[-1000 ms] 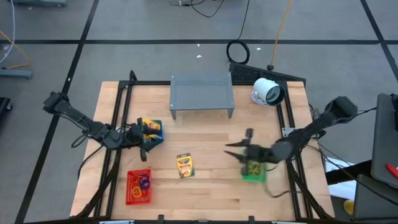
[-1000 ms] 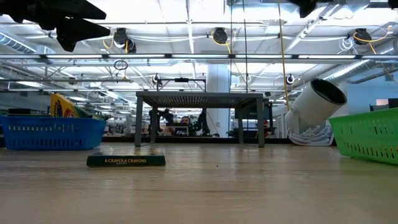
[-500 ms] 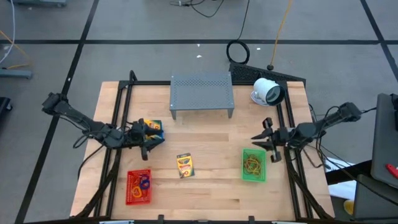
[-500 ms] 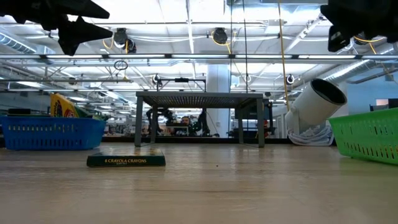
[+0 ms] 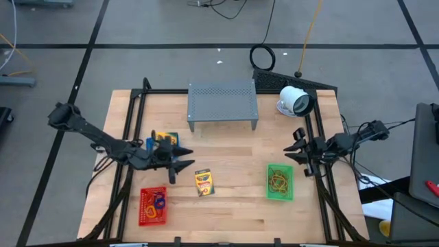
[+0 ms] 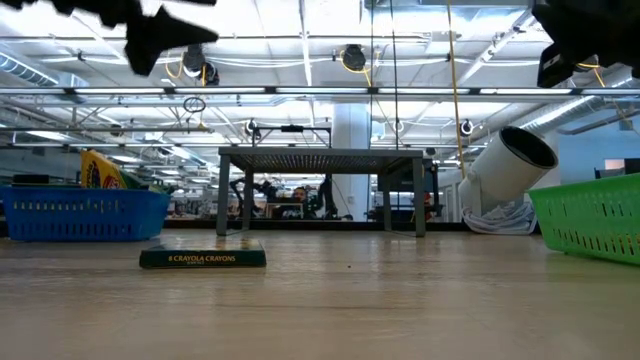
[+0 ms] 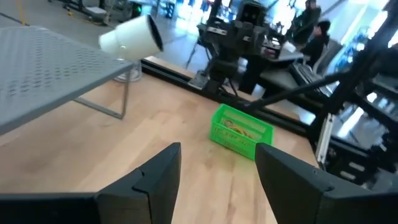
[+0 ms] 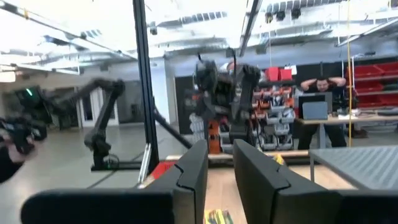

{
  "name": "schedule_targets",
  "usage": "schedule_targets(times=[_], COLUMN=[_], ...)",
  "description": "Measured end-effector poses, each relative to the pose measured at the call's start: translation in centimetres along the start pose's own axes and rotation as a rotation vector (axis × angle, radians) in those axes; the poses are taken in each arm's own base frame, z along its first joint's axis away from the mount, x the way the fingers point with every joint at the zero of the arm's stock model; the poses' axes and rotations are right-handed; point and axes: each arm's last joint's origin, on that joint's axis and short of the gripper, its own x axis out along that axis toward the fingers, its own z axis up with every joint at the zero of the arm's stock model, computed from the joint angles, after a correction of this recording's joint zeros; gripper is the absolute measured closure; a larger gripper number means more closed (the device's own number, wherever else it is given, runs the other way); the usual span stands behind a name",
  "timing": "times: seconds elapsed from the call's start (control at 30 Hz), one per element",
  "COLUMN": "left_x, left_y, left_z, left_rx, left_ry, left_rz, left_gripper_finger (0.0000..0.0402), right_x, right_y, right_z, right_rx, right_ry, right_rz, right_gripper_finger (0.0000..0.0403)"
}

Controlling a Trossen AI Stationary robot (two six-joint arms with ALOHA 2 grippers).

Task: Pick & Place Office Desk Supplies
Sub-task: Put the yellow crayon box into the blue bin

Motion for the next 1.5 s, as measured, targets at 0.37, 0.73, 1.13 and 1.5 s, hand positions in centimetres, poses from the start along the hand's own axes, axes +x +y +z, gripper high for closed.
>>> schedule_targets(times=[0.37,0.73,1.13,1.5], left_x=[5.6,10.8,11.1,14.5], left_y=[-5.3,-6.5,-11.9,-13.7], left_z=[4.0,2.4,3.4,1.5], left_rx=[0.121,-0.082,-0.215,-0.359], left_ry=[0.177,0.304,0.252,0.203], left_rz=[0.135,0.337,0.718,0.733], left_gripper_finger=[0.0188,0.0188,0.0188,0.0188], right_x=[0.1,0.1,0.1,0.1], right_y=[0.0,0.0,0.0,0.0], right_z=[-0.8,-0.9,-0.9,-0.9], right_rx=[-0.011,-0.011,-0.012,-0.012], right_ry=[0.043,0.045,0.046,0.046], right_rz=[-0.001,-0.001,0.0,-0.001], right_gripper_finger=[0.0337,0.0337,0.0337,0.0337])
